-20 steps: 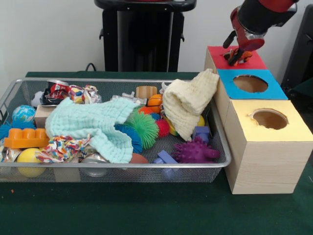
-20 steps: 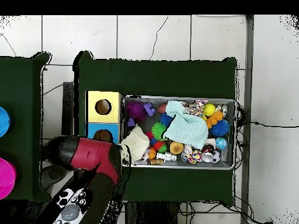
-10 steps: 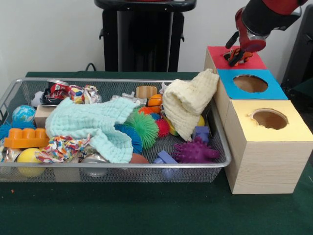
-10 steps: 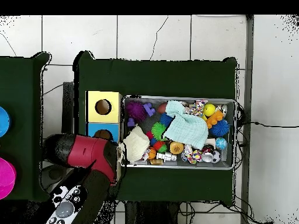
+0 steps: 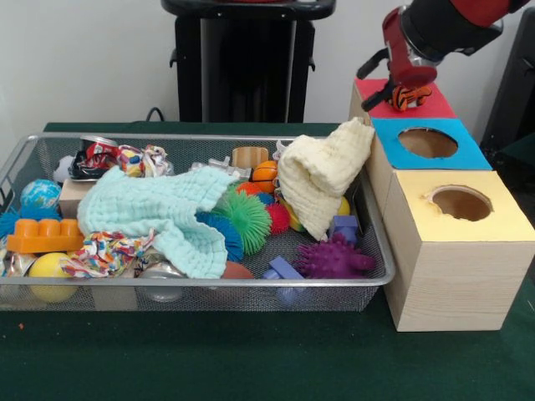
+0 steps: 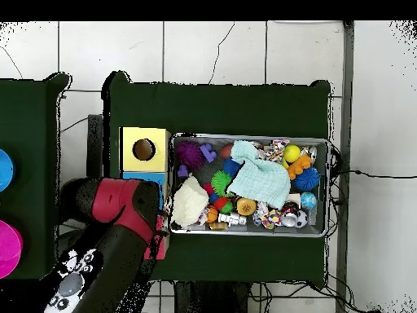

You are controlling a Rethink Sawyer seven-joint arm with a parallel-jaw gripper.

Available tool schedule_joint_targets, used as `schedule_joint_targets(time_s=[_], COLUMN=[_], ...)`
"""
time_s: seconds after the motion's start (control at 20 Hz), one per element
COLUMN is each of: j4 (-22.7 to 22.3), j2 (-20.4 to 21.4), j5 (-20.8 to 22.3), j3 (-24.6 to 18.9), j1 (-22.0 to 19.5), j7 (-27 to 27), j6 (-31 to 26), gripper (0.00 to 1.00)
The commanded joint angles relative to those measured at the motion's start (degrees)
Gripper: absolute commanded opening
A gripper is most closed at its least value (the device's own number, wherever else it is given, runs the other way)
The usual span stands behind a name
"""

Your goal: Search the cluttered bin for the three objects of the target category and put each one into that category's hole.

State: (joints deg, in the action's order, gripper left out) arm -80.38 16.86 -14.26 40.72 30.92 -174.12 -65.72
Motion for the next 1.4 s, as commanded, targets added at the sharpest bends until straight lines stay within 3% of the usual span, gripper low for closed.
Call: schedule_joint_targets(time_s=[0.05, 0.25, 0.35, 0.55, 0.75, 0.9, 1.15, 1.4], j4=[8.5, 9.7, 8.9, 6.5, 4.8, 3.0, 1.3, 0.9], j2=[-4.0, -2.9, -1.7, 1.3, 2.8, 2.7, 1.6, 0.1], j5=[7.3, 8.7, 7.4, 3.2, -5.2, -10.4, -16.1, -18.8], j3=[3.6, 3.5, 1.8, -1.9, -5.1, -6.7, -7.5, -7.4], j1=[-1.5, -1.7, -2.5, -3.5, -3.3, -3.1, -2.1, -1.4], j7=[-5.4, -4.1, -4.0, -4.9, -13.5, -17.3, -18.8, -18.2], j6=[-6.7, -8.7, -9.2, -10.5, -14.3, -13.2, -11.5, -9.6], gripper=[1.0, 1.0, 1.0, 1.0, 1.0, 1.0, 1.0, 1.0])
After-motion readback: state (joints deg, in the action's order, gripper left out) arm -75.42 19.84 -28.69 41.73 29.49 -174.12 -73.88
